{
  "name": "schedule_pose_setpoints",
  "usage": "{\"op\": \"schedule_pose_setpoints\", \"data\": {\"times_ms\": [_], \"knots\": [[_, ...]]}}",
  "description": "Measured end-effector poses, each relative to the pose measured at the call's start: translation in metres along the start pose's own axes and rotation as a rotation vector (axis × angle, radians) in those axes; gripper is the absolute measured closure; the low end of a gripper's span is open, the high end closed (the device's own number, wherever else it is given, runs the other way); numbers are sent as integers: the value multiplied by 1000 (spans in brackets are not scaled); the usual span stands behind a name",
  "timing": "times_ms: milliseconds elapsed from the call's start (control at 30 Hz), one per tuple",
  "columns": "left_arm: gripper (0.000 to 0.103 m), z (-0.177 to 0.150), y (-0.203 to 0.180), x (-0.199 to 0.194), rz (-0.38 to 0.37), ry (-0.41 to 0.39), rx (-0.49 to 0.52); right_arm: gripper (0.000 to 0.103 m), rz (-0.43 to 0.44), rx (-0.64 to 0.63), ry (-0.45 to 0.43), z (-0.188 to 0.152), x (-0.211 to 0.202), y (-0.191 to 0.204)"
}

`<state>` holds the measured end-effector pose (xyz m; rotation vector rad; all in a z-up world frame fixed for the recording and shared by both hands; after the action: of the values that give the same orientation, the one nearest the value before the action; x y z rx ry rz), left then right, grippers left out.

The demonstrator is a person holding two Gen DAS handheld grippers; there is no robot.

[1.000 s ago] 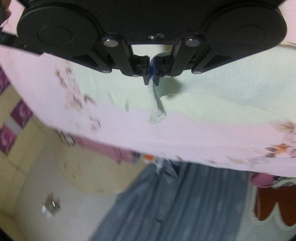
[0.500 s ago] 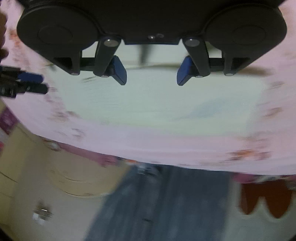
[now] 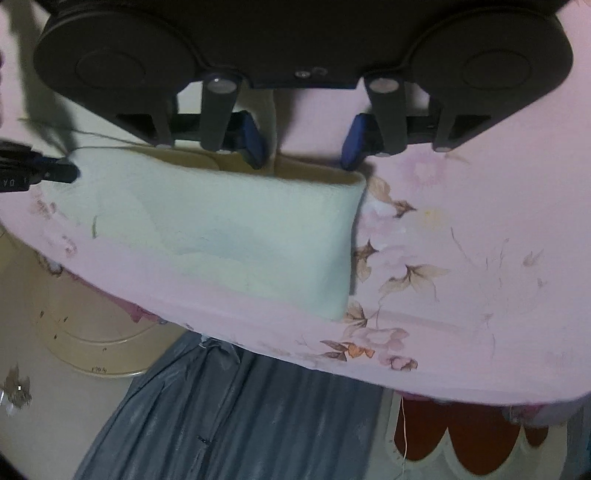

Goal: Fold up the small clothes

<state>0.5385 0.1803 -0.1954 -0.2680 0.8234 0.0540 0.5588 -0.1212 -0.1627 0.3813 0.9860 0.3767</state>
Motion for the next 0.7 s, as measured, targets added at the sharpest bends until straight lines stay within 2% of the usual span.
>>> {"op": "schedule_pose_setpoints", "data": {"times_ms": [67,133,200,267,300,333,400,467,533,567,700], "knots": [[64,-1,-1,3,10,-5,24,97,-5,-45,-18,2,-2,10],[66,-4,2,-2,12,-3,49,98,-2,-112,-84,6,-19,26],[70,-4,4,-2,8,2,60,98,-17,-147,-217,19,-56,33],[83,-3,7,-3,30,10,78,98,-66,-152,-338,29,-92,25],[83,-3,8,-3,31,10,90,98,-112,-157,-347,29,-99,15],[84,-3,9,-3,26,12,92,98,-136,-152,-302,27,-95,3],[87,-3,8,-3,30,15,114,98,-136,-116,-242,19,-88,-16],[91,-2,7,-5,30,19,125,98,-132,-117,-226,7,-87,-22],[91,-1,7,-12,-3,-6,91,98,-110,-109,-225,0,-87,-20],[87,-1,5,-15,-18,-17,79,98,-96,-112,-231,-2,-88,-15],[81,-7,-8,-17,-23,-7,91,98,-56,-161,-284,12,-99,15]]}}
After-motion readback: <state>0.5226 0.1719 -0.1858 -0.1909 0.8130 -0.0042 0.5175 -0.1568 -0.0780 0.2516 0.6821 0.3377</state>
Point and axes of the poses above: each gripper's, at about its wrist camera, not at the fingertips, and x roughly the way its jaws point, y to its left, z to its top, the point moved 7 cm from there along x, roughly the way its jaws point, and after that the axes turned 3 degrees about y, right-handed, at the moved point
